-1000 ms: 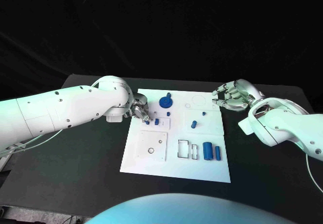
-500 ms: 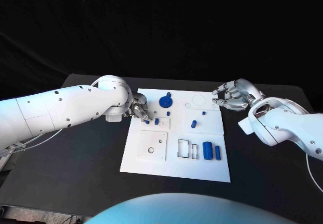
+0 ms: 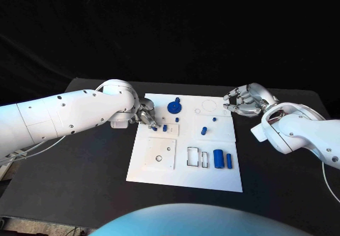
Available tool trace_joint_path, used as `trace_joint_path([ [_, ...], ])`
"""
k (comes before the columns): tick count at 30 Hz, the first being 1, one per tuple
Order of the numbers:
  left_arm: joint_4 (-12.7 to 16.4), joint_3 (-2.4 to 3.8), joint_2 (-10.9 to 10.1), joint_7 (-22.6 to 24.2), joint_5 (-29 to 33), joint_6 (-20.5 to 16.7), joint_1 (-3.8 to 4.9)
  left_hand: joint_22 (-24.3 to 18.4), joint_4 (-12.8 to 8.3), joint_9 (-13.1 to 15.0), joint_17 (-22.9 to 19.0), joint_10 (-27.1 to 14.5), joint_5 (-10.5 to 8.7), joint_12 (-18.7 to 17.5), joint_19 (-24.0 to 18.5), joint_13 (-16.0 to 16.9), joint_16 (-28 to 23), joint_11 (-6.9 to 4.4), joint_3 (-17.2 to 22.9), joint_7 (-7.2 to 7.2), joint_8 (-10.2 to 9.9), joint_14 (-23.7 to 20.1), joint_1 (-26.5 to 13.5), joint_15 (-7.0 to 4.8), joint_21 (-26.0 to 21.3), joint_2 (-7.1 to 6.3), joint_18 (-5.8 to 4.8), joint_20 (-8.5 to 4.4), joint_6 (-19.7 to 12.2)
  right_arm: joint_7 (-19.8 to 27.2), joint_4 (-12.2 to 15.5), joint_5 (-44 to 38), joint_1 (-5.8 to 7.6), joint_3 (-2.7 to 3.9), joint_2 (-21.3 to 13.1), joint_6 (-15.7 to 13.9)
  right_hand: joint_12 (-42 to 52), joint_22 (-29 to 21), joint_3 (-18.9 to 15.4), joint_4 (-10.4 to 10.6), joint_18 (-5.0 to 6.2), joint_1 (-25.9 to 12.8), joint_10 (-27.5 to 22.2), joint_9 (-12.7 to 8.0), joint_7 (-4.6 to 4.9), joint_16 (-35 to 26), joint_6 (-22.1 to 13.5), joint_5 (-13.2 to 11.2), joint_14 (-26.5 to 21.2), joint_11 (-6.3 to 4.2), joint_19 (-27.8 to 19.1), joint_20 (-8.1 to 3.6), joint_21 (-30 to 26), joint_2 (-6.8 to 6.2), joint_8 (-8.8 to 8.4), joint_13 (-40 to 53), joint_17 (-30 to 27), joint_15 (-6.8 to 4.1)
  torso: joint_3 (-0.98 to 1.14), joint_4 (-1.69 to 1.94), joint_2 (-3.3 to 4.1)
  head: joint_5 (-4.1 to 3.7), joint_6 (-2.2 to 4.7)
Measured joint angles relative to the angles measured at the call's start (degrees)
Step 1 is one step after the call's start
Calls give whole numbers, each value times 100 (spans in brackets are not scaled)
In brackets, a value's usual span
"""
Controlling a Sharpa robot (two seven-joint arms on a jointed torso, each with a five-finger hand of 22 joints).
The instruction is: Assemble the parts on the task board
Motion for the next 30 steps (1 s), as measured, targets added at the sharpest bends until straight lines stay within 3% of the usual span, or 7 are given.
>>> trace_joint_path([
  [11, 2, 0, 4, 0, 11, -5, -1, 20, 13, 0, 0, 0, 0, 0, 21, 35, 0, 0, -606, 21, -31, 0, -190, 0, 0, 123, 0, -21, 21, 0, -1, 0, 0, 0, 1, -1, 0, -1, 0, 0, 0, 0, 0, -1, 0, 0, 0, 0, 0, 0, 0, 0, 0, 0, 0, 0, -1, 0, 3, -1, 1, -1, -1],
  [25, 34, 0, 2, 0, 49, -4, -1, 48, 17, 0, 0, 43, 0, 25, 21, 111, 0, 1, -721, -20, -31, 0, -294, 0, 0, 185, 0, -21, 62, 0, 0, 0, 0, 0, 0, -2, 0, -1, 0, 0, 0, 0, 0, -1, 0, 0, 0, 0, 0, 0, 0, 0, 0, 0, 0, 0, -1, 0, 3, -2, 3, -13, -4],
  [30, 44, 0, -6, 0, 57, -2, -1, 52, 17, 1, 0, 43, 0, 25, 21, 119, 0, 1, -752, -20, -56, 0, -340, 0, 0, 319, 0, -21, 62, 0, 0, 0, 0, 0, 0, -2, 0, -1, 0, 0, 0, 0, 0, -2, 0, 0, 0, 0, 0, 0, 0, 0, 0, 0, 0, 1, -1, 0, 3, -1, 3, -16, -4],
])
